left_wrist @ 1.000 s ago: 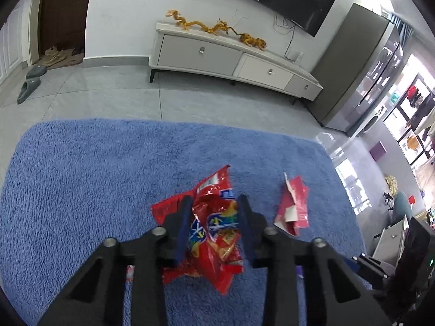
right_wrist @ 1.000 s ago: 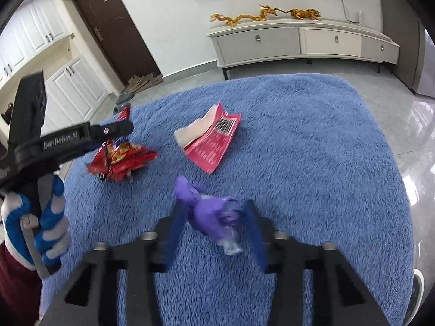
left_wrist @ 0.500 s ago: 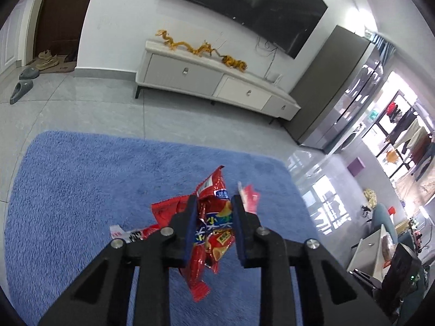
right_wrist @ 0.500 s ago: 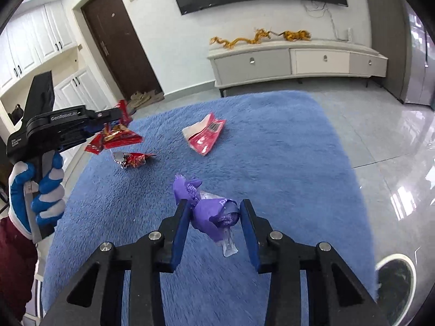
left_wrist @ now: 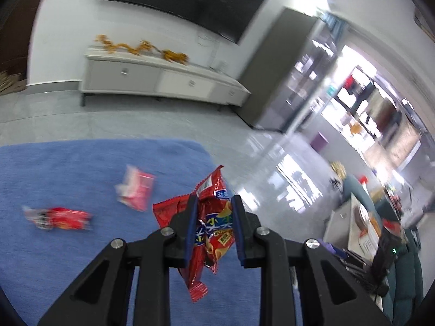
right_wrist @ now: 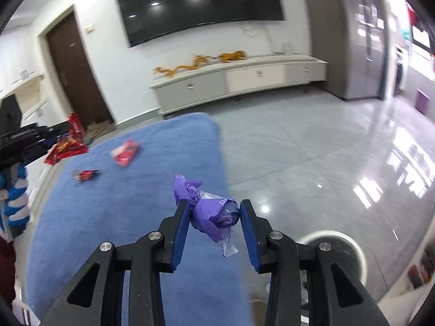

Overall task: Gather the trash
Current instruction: 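Carry both items over the white bin and open both grippers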

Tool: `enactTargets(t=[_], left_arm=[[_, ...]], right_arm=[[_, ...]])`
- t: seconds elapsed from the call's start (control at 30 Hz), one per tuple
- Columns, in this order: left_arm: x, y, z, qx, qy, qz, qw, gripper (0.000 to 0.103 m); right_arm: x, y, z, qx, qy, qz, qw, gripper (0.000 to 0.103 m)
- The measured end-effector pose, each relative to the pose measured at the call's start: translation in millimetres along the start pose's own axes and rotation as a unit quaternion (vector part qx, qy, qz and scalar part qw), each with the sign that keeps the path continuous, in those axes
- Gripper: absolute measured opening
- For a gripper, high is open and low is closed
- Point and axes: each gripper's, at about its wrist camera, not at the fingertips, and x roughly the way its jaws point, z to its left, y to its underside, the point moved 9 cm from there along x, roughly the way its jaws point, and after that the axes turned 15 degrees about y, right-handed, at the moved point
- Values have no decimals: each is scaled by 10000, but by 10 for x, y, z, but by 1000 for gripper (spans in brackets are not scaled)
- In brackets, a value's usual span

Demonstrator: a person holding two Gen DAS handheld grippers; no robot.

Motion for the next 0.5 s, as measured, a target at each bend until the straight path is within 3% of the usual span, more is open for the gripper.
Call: enactTargets(t=[0.23, 0.5], left_arm=[[1050, 413, -835, 428, 355, 947, 9940, 23], [2299, 1071, -1611, 743, 618, 2048, 9740, 23]], right_arm=[[145, 251, -1085, 814, 468, 303, 9951, 36], [427, 655, -1897, 1635, 636, 696, 9820, 36]])
